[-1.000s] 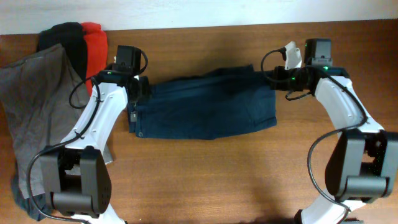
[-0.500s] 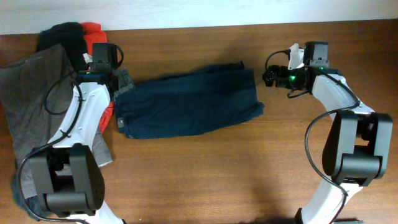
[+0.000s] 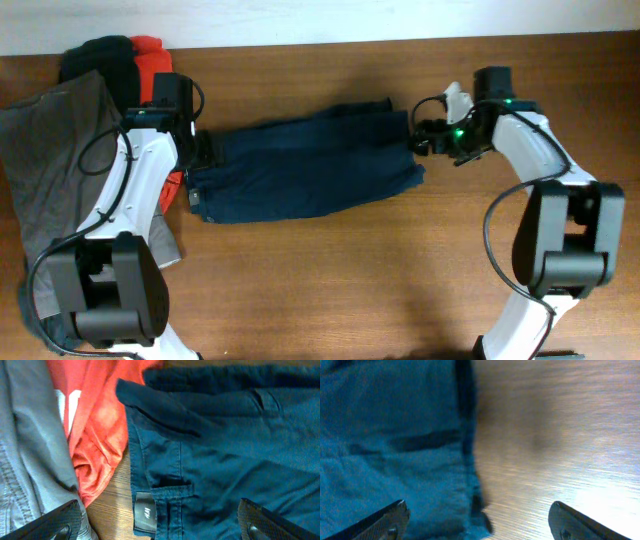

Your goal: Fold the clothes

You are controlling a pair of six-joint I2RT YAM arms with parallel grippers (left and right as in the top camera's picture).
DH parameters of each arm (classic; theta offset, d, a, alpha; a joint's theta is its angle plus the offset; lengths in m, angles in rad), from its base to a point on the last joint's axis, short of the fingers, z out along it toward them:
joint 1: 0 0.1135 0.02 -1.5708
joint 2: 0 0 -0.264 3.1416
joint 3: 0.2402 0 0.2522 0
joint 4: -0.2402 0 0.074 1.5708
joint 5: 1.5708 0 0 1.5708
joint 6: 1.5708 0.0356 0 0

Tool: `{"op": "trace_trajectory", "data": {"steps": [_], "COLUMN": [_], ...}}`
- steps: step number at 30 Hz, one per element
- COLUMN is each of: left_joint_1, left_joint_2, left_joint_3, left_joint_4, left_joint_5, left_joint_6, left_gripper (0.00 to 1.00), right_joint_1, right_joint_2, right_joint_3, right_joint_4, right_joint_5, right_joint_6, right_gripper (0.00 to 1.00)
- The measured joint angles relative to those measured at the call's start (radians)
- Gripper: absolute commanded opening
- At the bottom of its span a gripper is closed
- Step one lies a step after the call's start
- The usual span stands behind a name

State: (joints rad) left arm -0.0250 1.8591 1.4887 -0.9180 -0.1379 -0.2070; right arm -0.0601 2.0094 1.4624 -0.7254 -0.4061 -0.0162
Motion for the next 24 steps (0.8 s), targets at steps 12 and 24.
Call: {"op": "trace_trajectory", "data": {"steps": [12,24], "left_joint_1": [0.0,0.0], "left_joint_2": [0.05,0.05], "left_joint_3": [0.0,0.001], "left_joint_4": [-0.002,0.002], "left_joint_5": [0.016,0.058], "left_joint_6": [0.036,0.043], "left_gripper": [0.99,0.99], "right_joint_1": [0.069,0.018], "right_joint_2": [0.089,0.105], "right_joint_3": [0.0,0.0], "right_joint_4": [-0.057,-0.081], "right_joint_5": [-0.04,-0.113], "right_joint_6": [-0.02,-0.021], "right_gripper": [0.53,0.04]}}
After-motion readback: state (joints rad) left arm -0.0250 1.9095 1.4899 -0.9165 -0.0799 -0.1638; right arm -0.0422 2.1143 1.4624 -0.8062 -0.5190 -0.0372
